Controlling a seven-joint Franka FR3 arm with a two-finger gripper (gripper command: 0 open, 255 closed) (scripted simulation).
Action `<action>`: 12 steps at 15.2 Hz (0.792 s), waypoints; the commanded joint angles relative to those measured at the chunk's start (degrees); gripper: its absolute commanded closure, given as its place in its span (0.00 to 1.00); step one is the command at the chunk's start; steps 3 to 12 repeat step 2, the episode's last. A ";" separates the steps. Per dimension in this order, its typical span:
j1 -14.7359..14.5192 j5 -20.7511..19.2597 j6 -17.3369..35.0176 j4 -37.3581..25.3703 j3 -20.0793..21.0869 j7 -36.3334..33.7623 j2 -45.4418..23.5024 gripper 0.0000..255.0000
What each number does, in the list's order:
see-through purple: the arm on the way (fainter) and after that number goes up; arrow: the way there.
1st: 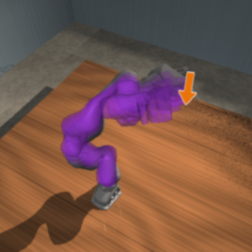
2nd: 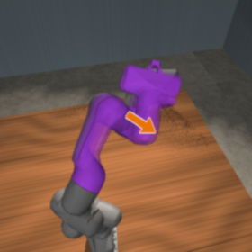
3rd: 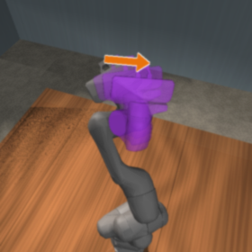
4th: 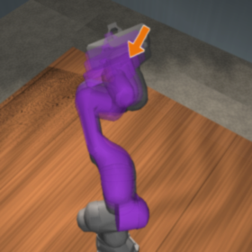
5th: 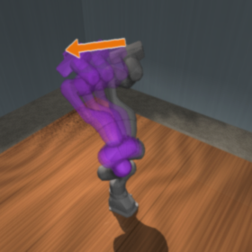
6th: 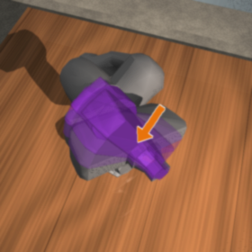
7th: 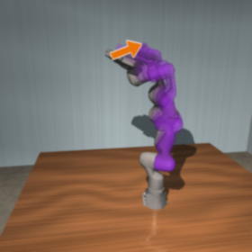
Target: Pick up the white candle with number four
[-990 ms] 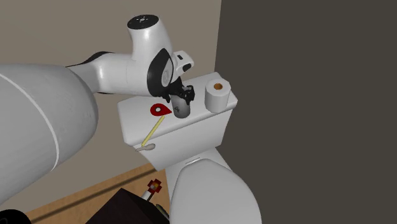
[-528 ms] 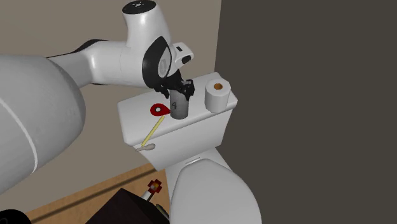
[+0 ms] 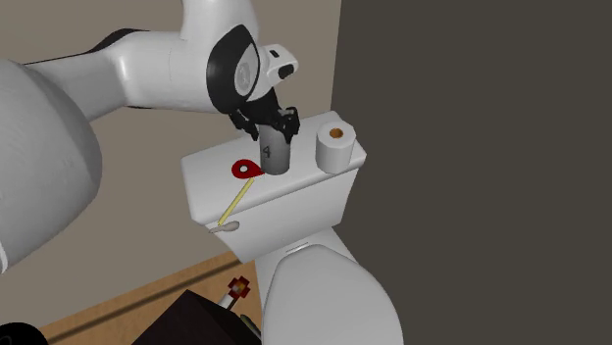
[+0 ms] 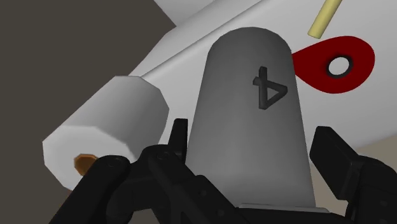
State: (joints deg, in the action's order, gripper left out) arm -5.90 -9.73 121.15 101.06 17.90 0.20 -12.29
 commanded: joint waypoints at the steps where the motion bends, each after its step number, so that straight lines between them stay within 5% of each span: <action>1: 0.03 0.17 -0.87 -0.63 0.04 0.20 0.29 1.00; 12: 0.03 0.17 -0.88 -0.64 0.04 0.20 0.28 1.00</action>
